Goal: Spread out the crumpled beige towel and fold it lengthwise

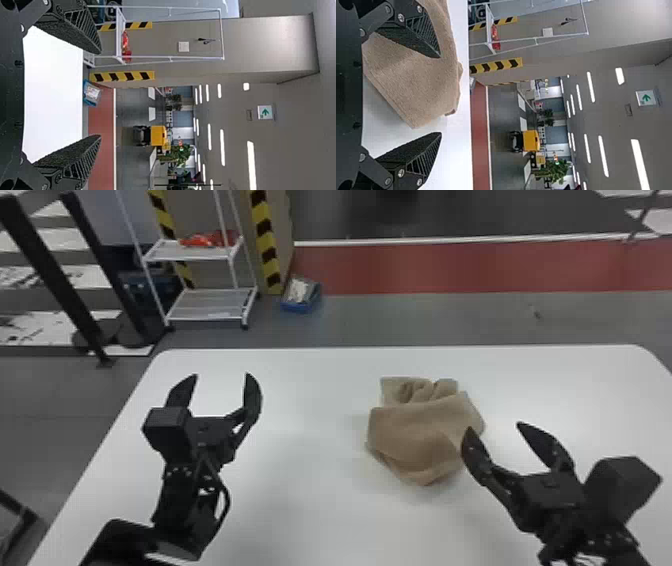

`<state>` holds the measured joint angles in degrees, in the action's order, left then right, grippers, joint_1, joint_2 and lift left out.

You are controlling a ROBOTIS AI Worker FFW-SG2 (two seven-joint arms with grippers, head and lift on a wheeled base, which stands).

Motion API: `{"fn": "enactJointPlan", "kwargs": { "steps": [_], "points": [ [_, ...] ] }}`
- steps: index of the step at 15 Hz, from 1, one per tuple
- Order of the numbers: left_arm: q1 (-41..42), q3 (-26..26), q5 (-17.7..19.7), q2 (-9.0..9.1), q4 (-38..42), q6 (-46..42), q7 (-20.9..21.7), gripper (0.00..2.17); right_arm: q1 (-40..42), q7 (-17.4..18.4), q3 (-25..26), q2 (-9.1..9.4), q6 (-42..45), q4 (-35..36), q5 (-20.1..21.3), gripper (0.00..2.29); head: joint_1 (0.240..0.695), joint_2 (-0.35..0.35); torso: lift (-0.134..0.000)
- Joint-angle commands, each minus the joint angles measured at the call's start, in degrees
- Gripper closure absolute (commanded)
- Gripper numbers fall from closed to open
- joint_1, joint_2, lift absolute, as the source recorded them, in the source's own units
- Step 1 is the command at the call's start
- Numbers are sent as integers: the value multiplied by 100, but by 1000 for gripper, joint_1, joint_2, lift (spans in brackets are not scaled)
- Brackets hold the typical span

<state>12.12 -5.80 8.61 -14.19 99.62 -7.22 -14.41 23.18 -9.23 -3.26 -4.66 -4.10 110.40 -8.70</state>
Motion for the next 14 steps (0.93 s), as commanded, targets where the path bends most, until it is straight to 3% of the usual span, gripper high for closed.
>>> {"fn": "enactJointPlan", "kwargs": {
  "steps": [1,6,12,14],
  "points": [
    [-8,-35,0,13,-118,-73,8,151,178,0,-148,-8,-8,69,132,218,695,116,-124],
    [-8,-71,-9,4,-223,-161,8,151,178,35,-175,-8,-96,-177,633,255,695,139,-124],
    [221,-624,18,-13,-30,-73,-97,174,125,-9,502,-35,-8,-362,334,255,695,99,-124],
    [273,-826,360,-22,199,261,-27,434,204,-17,730,-35,27,-274,228,255,695,27,-124]
  ]
}}
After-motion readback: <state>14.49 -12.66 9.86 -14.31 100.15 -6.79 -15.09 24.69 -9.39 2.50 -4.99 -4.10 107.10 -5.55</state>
